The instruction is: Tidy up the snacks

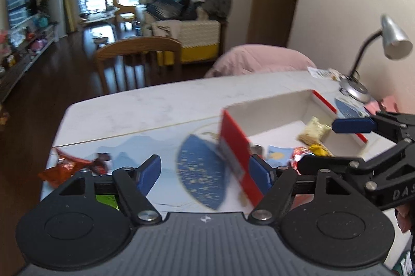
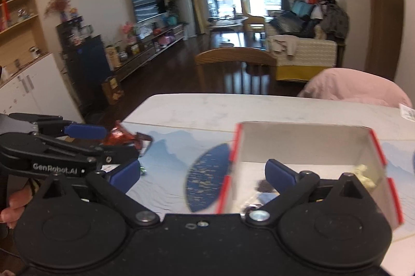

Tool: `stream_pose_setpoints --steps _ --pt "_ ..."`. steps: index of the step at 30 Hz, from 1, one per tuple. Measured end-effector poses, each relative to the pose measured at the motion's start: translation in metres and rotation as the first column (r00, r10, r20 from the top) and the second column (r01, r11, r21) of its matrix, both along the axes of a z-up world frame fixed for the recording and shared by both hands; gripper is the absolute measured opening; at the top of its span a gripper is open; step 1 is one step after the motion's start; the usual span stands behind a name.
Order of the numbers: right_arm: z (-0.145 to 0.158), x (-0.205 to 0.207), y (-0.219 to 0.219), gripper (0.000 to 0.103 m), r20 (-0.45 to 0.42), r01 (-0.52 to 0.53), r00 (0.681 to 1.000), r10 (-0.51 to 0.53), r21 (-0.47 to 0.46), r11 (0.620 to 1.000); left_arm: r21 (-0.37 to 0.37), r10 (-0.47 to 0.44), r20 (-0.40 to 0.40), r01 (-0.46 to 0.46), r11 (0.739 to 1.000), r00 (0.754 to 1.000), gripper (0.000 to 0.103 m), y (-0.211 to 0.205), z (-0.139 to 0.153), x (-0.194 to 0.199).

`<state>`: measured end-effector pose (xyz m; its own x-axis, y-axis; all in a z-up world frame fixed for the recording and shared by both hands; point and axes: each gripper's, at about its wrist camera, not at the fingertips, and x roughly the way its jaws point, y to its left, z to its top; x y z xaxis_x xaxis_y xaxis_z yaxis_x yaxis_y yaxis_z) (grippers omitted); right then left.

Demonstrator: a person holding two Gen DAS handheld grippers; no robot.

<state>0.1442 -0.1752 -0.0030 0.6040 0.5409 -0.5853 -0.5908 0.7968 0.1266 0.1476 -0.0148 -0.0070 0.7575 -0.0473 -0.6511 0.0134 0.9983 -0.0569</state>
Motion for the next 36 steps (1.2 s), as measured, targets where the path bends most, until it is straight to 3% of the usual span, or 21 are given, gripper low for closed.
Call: stream_pose_setpoints --steps 10,17,26,29,36 --pt "-0.017 -0.007 0.067 0.103 -0.005 -0.102 0.995 0.102 -0.047 0.994 -0.033 0.173 -0.034 -0.174 0.984 0.984 0.078 0.076 -0.019 -0.024" --pt "-0.036 -0.005 0.109 0.103 -0.031 -0.165 0.986 0.162 -0.107 0.981 -0.036 0.334 -0.083 -0.338 0.940 0.939 0.078 0.130 -0.044 -0.030" --pt "-0.063 0.007 0.148 0.103 -0.045 -0.252 0.968 0.248 -0.194 0.948 -0.041 0.425 -0.173 -0.438 0.898 0.889 0.078 0.164 -0.079 -0.019" --pt "-0.075 0.014 0.163 0.102 -0.045 -0.286 0.958 0.284 -0.228 0.931 -0.035 0.458 -0.227 -0.477 0.878 0.860 0.078 0.173 -0.100 -0.010" --pt "-0.107 0.028 0.194 0.099 -0.058 -0.358 0.932 0.358 -0.305 0.882 -0.062 0.539 -0.341 -0.591 0.805 0.770 0.078 0.198 -0.134 0.013"
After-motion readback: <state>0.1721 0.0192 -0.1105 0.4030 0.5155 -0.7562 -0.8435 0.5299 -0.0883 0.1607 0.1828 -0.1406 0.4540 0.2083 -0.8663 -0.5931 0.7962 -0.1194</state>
